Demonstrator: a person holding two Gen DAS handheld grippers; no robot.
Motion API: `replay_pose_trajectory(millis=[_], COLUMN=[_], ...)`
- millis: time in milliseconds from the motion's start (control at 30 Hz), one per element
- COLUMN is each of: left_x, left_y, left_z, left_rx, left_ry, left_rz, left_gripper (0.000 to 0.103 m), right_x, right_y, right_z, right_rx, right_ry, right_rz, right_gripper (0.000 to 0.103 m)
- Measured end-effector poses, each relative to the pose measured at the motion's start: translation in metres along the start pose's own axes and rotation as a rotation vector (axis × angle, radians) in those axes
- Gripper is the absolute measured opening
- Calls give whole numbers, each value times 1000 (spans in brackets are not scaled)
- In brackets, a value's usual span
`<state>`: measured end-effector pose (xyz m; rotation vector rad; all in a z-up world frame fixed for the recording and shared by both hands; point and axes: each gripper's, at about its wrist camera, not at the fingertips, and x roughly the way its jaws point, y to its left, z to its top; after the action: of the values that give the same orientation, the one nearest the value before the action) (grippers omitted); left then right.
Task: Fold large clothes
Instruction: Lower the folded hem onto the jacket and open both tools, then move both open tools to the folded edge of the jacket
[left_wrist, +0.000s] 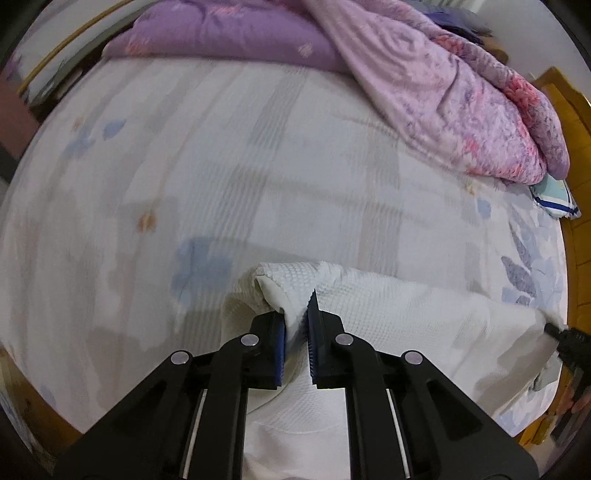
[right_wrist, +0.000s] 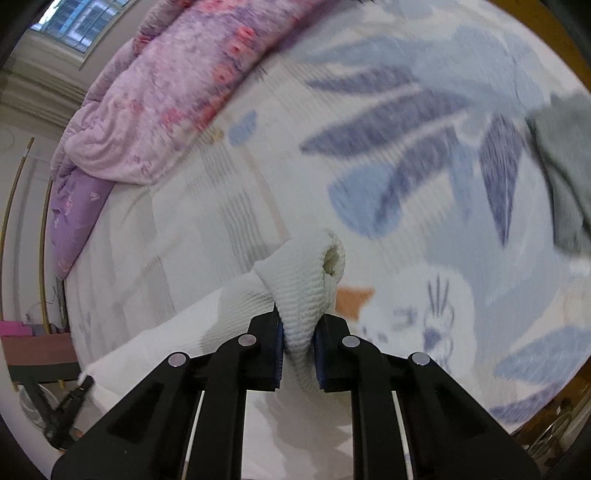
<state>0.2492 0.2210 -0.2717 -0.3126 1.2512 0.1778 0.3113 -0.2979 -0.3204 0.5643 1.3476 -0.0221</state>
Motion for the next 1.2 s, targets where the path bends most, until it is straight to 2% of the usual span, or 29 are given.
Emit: replay_pose_trajectory(millis=[133,200,300,333,400,467,533,600,700,767,867,933,1033,1133,1200], left_x=[16,35,70,78,88,93,92,89,81,76,75,78,87,97,107], left_y=[-22,-32,-41,-41,-36,-24,-14,-7,3,5,3,1,0,0,0], left_z=[41,57,66,65,57,43,28,14,-15,-38,-63,-81,-102,-118,-128], left_rx=[40,72,114,133,140,129,115,104,87,69,60,40,-23,-106,-165], left_ry=[-26,-9,61,79,114,156,195,213,256,296,356,401,471,512,531], left_rz=[-15,-6,50,83,95,89,94,82,56,19,-16,-39,-64,-77,-105], left_gripper=[10,11,22,25,30,30,36,37,50,52,52,57,58,66,67], right_x=[7,19,45,46,41,38,38,37,35,34,37,40,47,52,55], right_y=[8,13,23,25,30,34,34,32,30,31,36,38,37,36,31], right_z=[39,52,65,64,55,39,24,5,-27,-51,-81,-96,-119,-137,-144], right_rx=[15,-3,-37,-43,-46,-63,-58,-39,-10,10,10,11,35,39,47], right_ry=[-26,-11,57,60,38,57,95,132,187,223,276,310,370,408,429], right_rz=[-8,-58,-164,-167,-151,-168,-167,-168,-174,-188,-183,-191,-187,-191,-197], right_gripper=[12,15,33,48,67,67,67,67,70,76,76,76,76,76,76])
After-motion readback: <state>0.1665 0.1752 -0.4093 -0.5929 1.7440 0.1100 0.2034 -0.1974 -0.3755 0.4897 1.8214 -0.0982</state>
